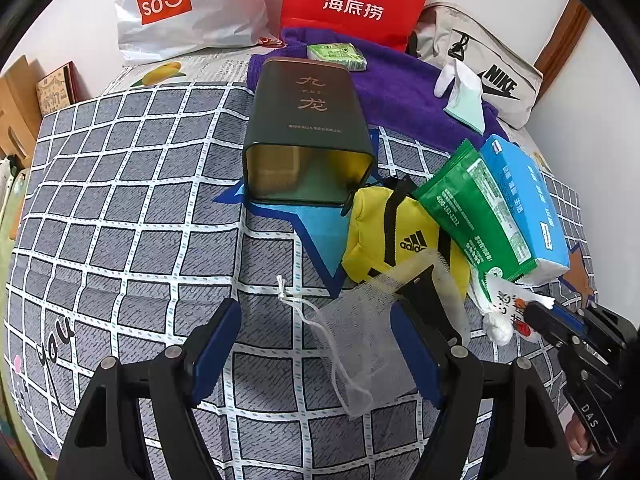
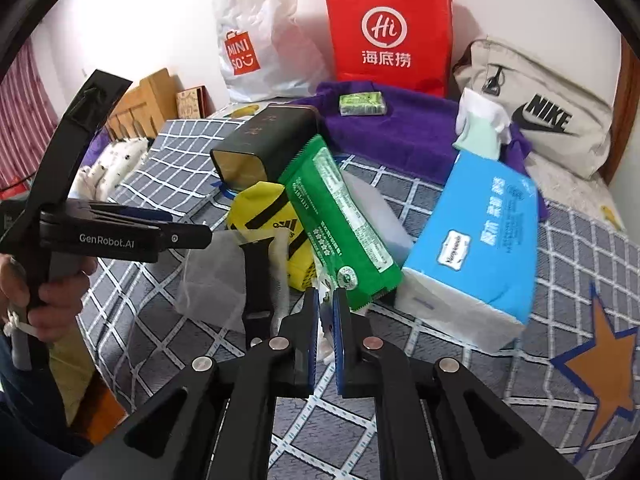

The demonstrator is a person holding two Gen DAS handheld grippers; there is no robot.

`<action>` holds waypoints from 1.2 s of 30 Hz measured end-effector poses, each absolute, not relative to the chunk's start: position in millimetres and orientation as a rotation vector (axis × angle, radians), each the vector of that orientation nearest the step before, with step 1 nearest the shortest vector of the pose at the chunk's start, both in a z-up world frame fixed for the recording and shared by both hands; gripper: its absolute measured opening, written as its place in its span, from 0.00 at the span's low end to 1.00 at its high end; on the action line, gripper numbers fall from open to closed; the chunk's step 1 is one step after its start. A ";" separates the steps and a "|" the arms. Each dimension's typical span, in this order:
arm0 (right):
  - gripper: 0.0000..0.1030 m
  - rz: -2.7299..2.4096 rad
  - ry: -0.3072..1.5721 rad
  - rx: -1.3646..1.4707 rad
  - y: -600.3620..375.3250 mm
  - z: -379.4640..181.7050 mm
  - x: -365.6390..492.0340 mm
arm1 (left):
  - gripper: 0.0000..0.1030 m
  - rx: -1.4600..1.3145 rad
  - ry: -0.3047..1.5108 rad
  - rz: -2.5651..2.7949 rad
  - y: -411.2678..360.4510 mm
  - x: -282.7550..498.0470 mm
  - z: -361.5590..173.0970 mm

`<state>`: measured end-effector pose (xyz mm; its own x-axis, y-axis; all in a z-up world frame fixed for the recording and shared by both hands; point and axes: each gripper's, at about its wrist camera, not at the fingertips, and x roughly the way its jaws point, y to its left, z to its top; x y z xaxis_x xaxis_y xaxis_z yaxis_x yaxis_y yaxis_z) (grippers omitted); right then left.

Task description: Organize soft objects

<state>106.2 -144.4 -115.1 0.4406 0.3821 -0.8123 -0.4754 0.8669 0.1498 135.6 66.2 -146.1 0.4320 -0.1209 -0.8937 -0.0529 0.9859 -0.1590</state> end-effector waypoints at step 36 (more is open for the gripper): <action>0.05 0.483 0.906 -0.037 -168.9 -81.4 104.7 | 0.10 -0.160 1.026 -0.164 51.8 117.7 -131.9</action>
